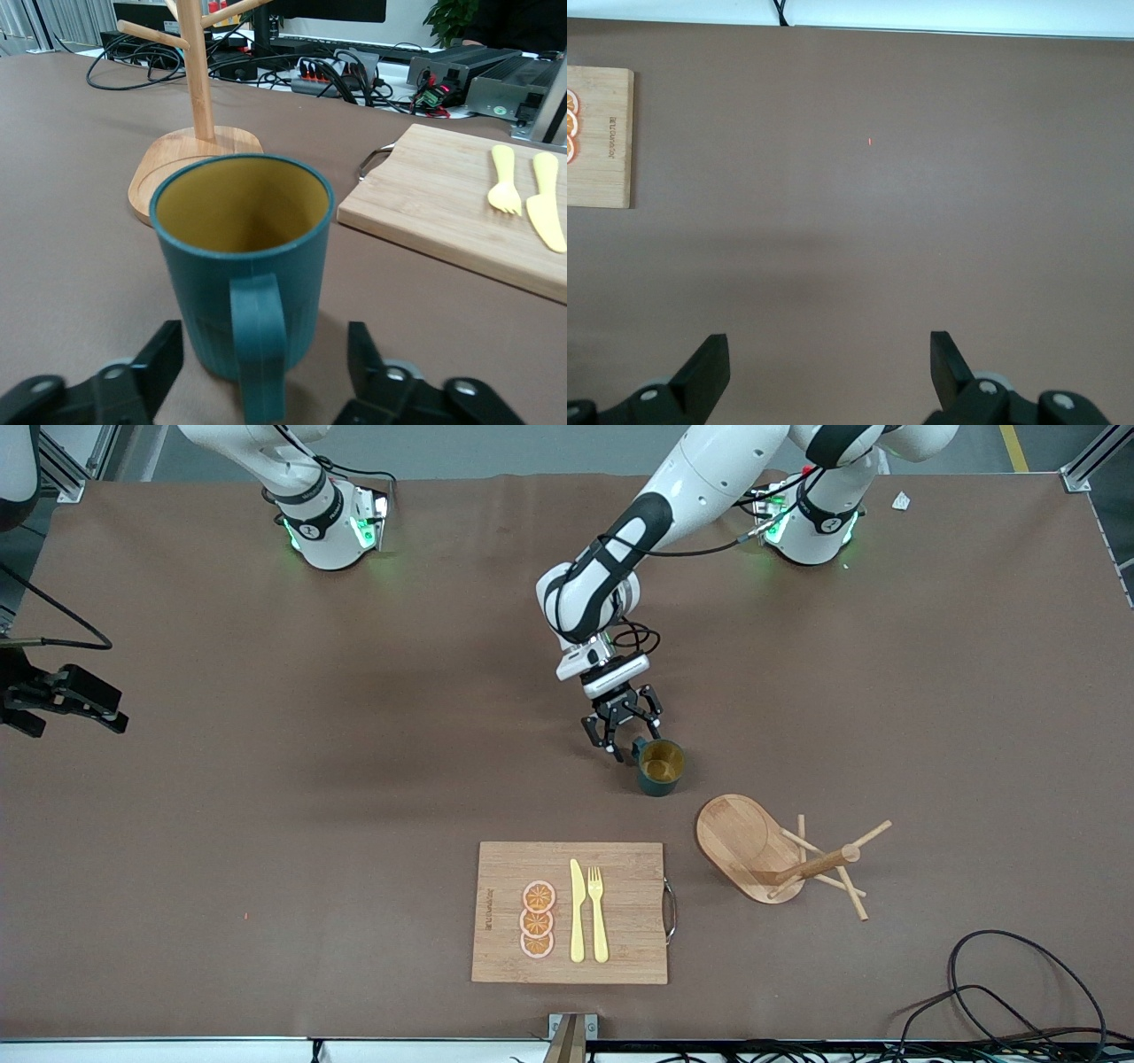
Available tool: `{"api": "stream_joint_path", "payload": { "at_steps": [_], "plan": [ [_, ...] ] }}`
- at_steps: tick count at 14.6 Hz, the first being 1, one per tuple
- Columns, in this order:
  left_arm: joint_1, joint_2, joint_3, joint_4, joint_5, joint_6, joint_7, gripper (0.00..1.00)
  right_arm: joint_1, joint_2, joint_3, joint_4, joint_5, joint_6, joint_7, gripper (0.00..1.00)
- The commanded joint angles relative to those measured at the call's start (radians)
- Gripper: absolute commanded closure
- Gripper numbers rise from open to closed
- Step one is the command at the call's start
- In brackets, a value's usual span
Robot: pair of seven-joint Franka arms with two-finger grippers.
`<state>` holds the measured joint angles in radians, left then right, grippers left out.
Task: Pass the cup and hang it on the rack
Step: 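Grasp the mug handle with the left gripper and lift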
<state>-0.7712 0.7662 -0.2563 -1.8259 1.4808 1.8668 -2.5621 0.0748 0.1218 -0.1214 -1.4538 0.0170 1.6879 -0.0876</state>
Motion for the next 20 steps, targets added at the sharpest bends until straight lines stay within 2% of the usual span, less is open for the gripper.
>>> {"api": "stream_joint_path", "payload": {
  "at_steps": [1,4,7,9,10,15,20],
  "plan": [
    [0.007,0.033,-0.001,0.039,0.022,0.006,-0.012,0.35,-0.013,0.004,0.009,0.017,-0.011,-0.014,0.000,0.00],
    [0.007,0.044,-0.003,0.059,0.015,0.008,-0.010,0.61,-0.012,0.005,0.011,0.018,-0.012,-0.014,0.000,0.00],
    [0.009,0.042,-0.006,0.074,0.000,0.018,-0.003,0.80,-0.013,0.005,0.011,0.018,-0.011,-0.014,-0.001,0.00],
    [0.007,0.041,-0.011,0.123,-0.048,0.026,0.016,0.97,-0.013,0.005,0.009,0.018,-0.012,-0.014,-0.001,0.00],
    [0.009,0.035,-0.012,0.157,-0.098,0.034,0.052,1.00,-0.013,0.005,0.009,0.018,-0.012,-0.014,-0.001,0.00],
    [0.021,-0.008,-0.014,0.420,-0.518,0.034,0.371,1.00,-0.013,0.005,0.009,0.018,-0.011,-0.016,0.000,0.00],
    [0.131,-0.129,-0.021,0.494,-0.827,0.037,0.600,1.00,-0.013,0.005,0.009,0.018,-0.011,-0.014,0.000,0.00]
  ]
}}
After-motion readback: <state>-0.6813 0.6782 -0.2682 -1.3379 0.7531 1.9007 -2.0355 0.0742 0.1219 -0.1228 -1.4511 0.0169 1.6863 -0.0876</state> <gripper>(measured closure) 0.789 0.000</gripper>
